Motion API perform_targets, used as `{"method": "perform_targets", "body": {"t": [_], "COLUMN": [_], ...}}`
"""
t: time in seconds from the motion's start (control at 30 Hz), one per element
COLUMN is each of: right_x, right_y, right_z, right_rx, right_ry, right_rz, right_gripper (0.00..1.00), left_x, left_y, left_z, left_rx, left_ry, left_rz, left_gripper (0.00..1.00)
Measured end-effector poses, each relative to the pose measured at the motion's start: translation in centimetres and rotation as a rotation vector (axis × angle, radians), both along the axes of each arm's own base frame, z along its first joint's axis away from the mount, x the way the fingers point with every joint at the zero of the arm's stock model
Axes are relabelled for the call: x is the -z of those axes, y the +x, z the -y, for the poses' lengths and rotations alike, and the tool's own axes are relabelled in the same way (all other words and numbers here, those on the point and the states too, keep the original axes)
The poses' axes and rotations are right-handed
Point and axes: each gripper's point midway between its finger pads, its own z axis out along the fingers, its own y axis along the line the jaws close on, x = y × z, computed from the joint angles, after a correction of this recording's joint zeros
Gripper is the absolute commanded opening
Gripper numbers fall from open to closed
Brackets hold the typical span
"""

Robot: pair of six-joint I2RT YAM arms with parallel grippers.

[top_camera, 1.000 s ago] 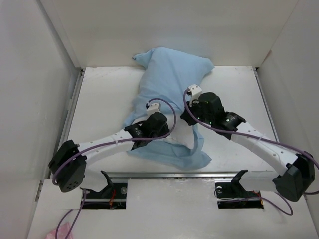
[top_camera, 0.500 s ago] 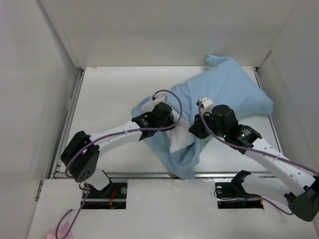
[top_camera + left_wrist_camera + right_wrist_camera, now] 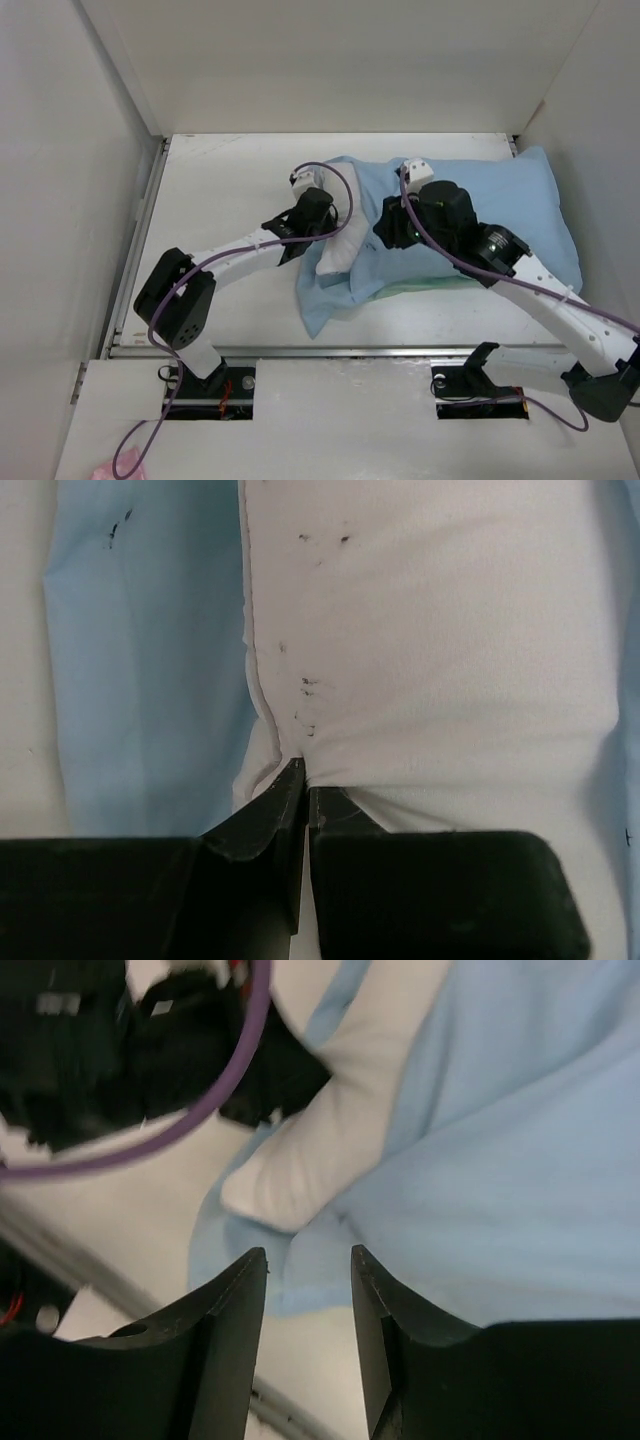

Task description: Put the pillow into the pillowcase

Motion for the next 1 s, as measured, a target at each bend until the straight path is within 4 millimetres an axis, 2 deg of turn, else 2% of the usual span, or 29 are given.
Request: {"method": "perform_targets", "body": {"t": [0.1,0.17,0.23,0.37,0.47,0.53,0.57,0.63,0.67,0.8,0.9,1.0], "right_x": [-2.3,-2.4,-1.3,2.9,5.4,6.4,6.6,6.6,6.5,5.5,4.5,3.9], "right_y": [3.1,5.2,7.3,11.0,12.9,13.6,13.8,14.1,14.1,14.3,14.2,13.6], "right_z": [0.1,-0.5,-1.3,-2.1,-1.9,-1.5,-1.4,-1.1,-1.0,-1.2,-2.6,-4.9], "right_rx": [0.114,0.165,0.207,0.292,0.357,0.392,0.406,0.427,0.434,0.434,0.375,0.259], "right_ry": [-0.018,-0.049,-0.094,-0.231,-0.338,-0.388,-0.402,-0.416,-0.419,-0.396,-0.336,-0.254], "right_rz": [0.057,0.064,0.055,0.013,-0.004,-0.007,-0.008,-0.006,-0.004,-0.004,-0.019,-0.048], "right_gripper": [0.45,0.45,0.45,0.45,0.43,0.39,0.27,0.13,0.0,0.0,0.0,0.0], "left_x": [-0.2,-0.3,-0.3,-0.3,-0.4,-0.2,-0.1,0.2,0.3,0.3,0.2,0.2], "left_y": [0.2,0.2,0.1,-0.1,-0.1,-0.1,-0.1,0.0,0.0,0.4,0.5,0.5], "left_z": [0.1,0.2,0.4,0.7,0.9,1.0,1.0,1.1,1.2,1.4,1.6,2.0], "left_rx": [0.025,0.046,0.071,0.121,0.145,0.161,0.17,0.186,0.195,0.221,0.241,0.262], "left_ry": [-0.001,0.0,0.0,-0.004,-0.017,-0.025,-0.028,-0.034,-0.037,-0.049,-0.057,-0.068], "left_rz": [0.011,0.013,0.013,0.011,0.004,-0.005,-0.009,-0.014,-0.019,-0.025,-0.022,-0.023], "left_gripper": [0.0,0.0,0.0,0.0,0.0,0.0,0.0,0.0,0.0,0.0,0.0,0.0]}}
